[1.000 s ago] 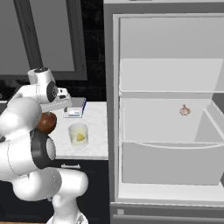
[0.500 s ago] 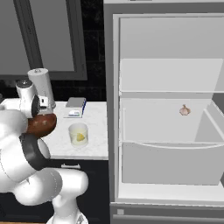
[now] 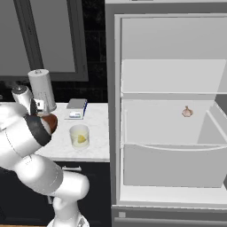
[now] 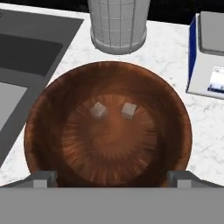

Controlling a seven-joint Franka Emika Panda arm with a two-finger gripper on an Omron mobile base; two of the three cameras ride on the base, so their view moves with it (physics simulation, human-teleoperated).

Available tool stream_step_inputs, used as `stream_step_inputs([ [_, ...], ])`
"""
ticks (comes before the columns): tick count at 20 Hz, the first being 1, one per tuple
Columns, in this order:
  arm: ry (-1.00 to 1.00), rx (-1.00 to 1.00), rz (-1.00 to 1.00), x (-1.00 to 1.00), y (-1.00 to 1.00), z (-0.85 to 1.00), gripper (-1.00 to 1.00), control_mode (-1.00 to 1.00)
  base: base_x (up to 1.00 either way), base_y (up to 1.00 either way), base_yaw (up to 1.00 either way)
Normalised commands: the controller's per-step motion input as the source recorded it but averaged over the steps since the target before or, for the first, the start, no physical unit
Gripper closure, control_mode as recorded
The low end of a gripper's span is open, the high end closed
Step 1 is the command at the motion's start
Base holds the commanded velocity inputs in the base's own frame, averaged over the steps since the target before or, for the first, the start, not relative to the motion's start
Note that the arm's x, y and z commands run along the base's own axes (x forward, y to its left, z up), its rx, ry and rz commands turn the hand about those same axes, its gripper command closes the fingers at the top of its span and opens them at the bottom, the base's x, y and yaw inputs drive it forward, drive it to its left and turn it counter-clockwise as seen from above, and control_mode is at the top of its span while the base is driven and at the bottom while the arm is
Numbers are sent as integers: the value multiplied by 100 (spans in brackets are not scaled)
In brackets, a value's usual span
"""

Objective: Grab a lemon wedge from the fridge and one ice cube from the ice bowl, and put them in the glass of lemonade.

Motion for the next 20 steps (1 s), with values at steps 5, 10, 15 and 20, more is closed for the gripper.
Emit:
stream_step_inputs([
  [5, 9, -12, 12, 23, -5, -29, -100, -100, 0, 0, 0],
  [10, 15, -14, 7, 7, 0, -30, -100, -100, 0, 0, 0],
  [15, 1, -10, 0, 31, 2, -28, -100, -100, 0, 0, 0],
  [20, 1, -10, 0, 38, 0, -33, -100, -100, 0, 0, 0],
])
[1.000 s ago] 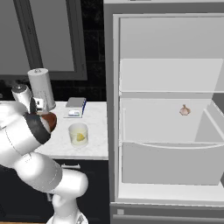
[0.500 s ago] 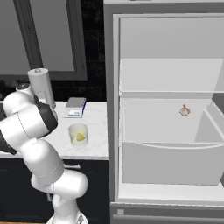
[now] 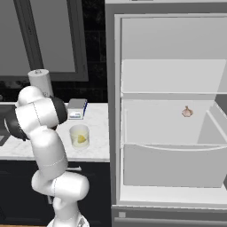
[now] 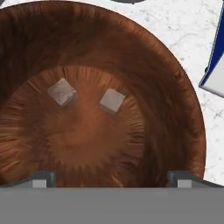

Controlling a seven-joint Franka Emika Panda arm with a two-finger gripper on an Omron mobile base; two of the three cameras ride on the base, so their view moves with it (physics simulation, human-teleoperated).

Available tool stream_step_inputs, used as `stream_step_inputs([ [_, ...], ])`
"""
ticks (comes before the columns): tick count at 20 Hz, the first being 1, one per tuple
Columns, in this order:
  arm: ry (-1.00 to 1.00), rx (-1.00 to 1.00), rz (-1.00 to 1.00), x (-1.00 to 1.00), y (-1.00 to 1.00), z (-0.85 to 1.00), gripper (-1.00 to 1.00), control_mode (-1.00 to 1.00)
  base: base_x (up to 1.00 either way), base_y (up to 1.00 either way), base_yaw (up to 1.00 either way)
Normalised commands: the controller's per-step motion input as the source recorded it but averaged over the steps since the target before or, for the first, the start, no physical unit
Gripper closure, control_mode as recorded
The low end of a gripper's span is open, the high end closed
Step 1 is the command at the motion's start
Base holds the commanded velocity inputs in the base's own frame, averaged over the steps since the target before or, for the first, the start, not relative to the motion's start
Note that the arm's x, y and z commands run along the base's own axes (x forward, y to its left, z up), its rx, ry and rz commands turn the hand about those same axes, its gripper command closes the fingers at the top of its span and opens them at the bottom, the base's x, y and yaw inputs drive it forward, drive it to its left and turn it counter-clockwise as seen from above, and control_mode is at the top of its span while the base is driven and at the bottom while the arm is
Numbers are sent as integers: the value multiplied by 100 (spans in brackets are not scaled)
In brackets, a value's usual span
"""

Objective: Grab a lemon wedge from the fridge and one ice cube from the ice bowl, and put them in the glass of lemonade.

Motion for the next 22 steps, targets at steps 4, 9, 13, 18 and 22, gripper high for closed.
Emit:
stream_step_inputs([
  [4, 4, -5, 0, 23, 15, -22, -100, -100, 0, 0, 0],
  [9, 1, -1, 0, 26, 20, -15, -100, -100, 0, 0, 0],
  [13, 0, 0, 0, 23, 9, -30, -100, -100, 0, 0, 0],
  [18, 0, -1, 1, 32, 2, -44, -100, -100, 0, 0, 0],
  [22, -2, 0, 0, 28, 0, -30, -100, -100, 0, 0, 0],
])
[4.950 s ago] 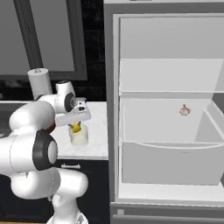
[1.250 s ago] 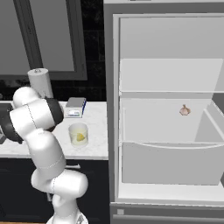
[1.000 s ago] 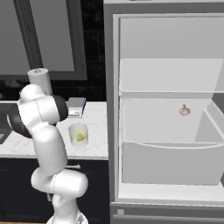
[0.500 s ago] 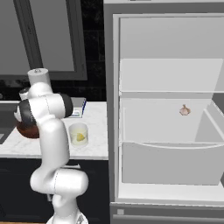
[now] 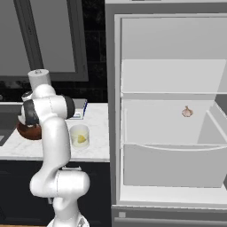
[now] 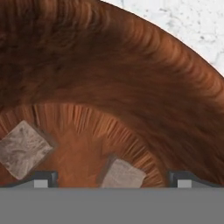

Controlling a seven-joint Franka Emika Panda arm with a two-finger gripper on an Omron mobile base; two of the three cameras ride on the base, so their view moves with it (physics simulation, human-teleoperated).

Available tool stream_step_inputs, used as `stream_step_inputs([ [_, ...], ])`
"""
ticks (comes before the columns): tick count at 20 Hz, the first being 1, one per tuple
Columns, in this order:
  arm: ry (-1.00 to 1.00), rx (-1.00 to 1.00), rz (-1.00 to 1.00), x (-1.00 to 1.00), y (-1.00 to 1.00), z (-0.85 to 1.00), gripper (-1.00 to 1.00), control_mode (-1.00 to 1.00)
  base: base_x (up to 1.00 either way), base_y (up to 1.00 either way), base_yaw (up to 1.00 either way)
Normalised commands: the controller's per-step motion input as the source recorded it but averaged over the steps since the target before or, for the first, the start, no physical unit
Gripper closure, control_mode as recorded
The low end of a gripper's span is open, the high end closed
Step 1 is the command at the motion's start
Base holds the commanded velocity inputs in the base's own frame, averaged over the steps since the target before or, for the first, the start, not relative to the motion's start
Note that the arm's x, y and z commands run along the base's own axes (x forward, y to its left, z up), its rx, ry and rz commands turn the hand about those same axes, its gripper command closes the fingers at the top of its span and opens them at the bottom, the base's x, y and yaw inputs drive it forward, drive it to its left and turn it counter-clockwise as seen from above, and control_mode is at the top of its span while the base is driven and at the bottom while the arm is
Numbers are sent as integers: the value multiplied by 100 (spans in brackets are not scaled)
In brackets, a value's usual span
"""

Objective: Grab a lemon wedge from the fridge and one ice cube from the ice bowl, and put them in the glass of lemonade.

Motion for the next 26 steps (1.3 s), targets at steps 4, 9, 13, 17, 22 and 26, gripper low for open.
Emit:
stream_step_inputs([
  [4, -3, 0, 1, 15, 0, -17, -100, -100, 0, 0, 0],
  [9, 1, 0, 7, -1, -7, -19, -100, -100, 0, 0, 0],
  [13, 2, 0, 7, 0, 0, -4, -100, -100, 0, 0, 0],
  [17, 0, 0, 3, 0, -1, -16, 100, -100, 0, 0, 0],
  [22, 0, 0, 1, 0, -15, -18, 100, -100, 0, 0, 0],
  [26, 0, 0, 0, 0, -5, -5, 100, -100, 0, 0, 0],
])
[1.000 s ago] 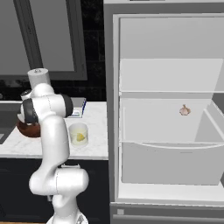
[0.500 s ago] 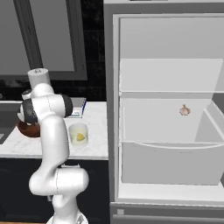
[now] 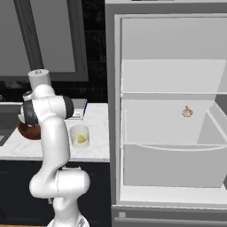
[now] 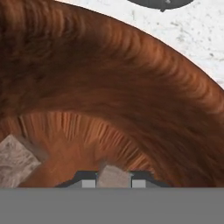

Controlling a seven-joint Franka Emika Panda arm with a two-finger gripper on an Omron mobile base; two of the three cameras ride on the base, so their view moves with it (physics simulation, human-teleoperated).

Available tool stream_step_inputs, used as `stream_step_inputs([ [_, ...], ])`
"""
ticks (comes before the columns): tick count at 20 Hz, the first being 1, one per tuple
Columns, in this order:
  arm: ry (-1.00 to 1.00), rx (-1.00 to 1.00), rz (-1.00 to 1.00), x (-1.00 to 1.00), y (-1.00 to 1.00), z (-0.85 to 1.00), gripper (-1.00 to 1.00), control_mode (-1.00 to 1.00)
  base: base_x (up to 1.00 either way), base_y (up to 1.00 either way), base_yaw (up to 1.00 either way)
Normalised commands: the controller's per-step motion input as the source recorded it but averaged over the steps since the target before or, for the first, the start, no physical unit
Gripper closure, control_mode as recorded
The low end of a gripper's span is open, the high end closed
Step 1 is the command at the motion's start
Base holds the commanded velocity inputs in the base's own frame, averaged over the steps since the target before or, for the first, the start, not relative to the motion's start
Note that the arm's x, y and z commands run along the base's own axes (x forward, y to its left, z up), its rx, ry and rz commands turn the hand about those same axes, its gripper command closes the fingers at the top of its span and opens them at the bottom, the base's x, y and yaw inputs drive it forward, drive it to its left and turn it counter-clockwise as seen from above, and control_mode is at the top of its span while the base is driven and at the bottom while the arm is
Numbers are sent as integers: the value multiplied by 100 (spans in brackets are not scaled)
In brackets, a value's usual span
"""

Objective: Grab a lemon wedge from the fridge and one ice cube from the ice bowl, and put them in the glass of lemonade.

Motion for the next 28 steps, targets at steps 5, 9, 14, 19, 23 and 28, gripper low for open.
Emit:
stream_step_inputs([
  [5, -1, 5, -2, -2, -16, 25, 100, -100, 0, 0, 0],
  [9, 0, 16, -16, -48, -85, 91, 100, -100, 0, 0, 0],
  [14, 0, 13, -21, -52, -100, 98, 100, -100, 0, 0, 0],
  [19, 2, 7, -21, -44, -100, 59, 100, -100, 0, 0, 0],
  [23, 11, 0, -18, -23, -100, -3, 100, -100, 0, 0, 0],
  [28, 26, 0, -22, -2, -99, -16, 100, -100, 0, 0, 0],
])
